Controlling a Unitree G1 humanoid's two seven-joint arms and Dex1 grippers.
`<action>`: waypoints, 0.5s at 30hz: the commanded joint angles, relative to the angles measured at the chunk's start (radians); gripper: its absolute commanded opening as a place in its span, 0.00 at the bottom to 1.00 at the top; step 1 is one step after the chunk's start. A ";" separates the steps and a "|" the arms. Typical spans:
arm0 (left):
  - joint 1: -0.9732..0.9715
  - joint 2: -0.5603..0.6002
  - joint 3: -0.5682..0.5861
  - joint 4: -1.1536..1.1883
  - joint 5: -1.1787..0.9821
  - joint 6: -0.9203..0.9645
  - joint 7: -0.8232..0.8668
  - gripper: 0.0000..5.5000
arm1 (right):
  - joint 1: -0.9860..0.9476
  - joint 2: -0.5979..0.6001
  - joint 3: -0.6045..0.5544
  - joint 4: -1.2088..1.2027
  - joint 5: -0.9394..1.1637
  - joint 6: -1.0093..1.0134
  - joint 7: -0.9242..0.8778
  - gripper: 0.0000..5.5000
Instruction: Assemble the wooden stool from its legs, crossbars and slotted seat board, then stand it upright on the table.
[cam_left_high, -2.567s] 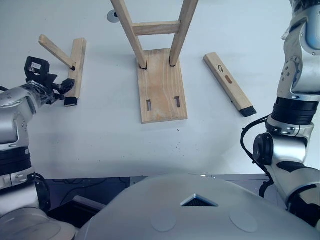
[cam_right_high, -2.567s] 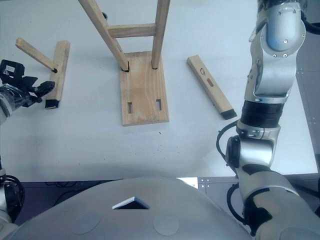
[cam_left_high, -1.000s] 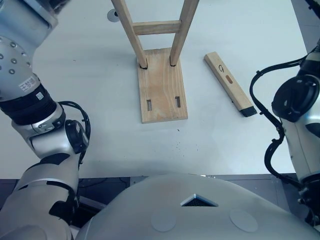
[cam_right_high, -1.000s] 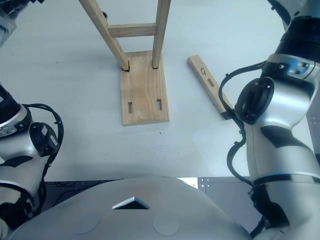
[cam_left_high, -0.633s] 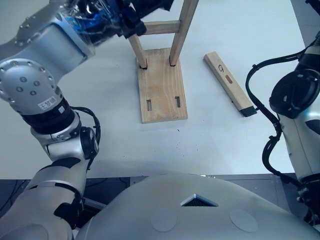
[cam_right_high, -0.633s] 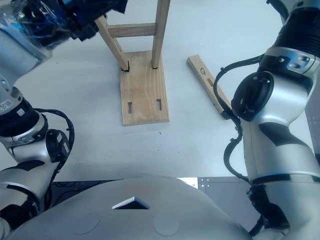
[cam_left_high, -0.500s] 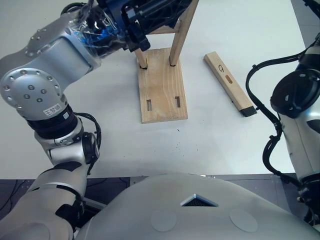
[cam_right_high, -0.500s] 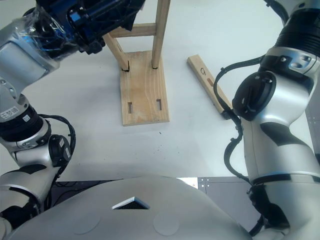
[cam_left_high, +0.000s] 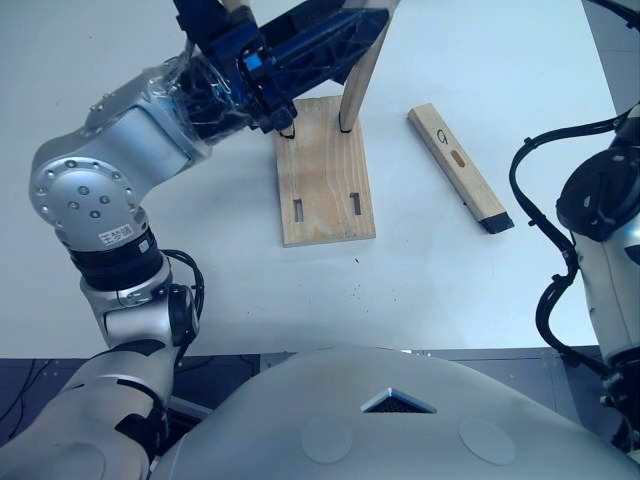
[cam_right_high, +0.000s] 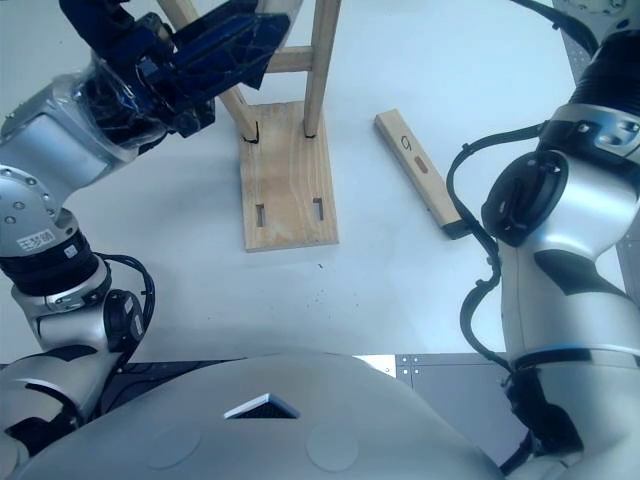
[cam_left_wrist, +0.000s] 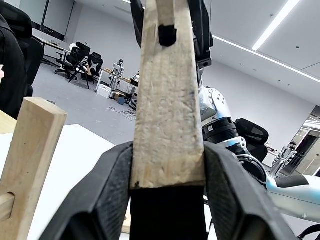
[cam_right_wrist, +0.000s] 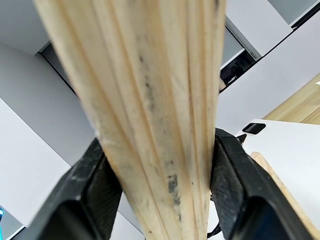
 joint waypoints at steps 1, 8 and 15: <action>0.031 0.038 -0.002 0.059 0.093 -0.034 0.010 0.43 | 0.015 0.013 -0.016 -0.090 -0.013 -0.099 -0.019 0.40; 0.081 0.047 0.056 0.085 0.073 -0.055 0.002 0.60 | 0.152 0.014 -0.027 -0.242 -0.035 -0.242 -0.014 0.39; 0.094 0.141 0.195 0.228 0.128 -0.076 0.036 0.60 | 0.445 0.020 0.055 -0.476 -0.075 -0.385 0.109 0.39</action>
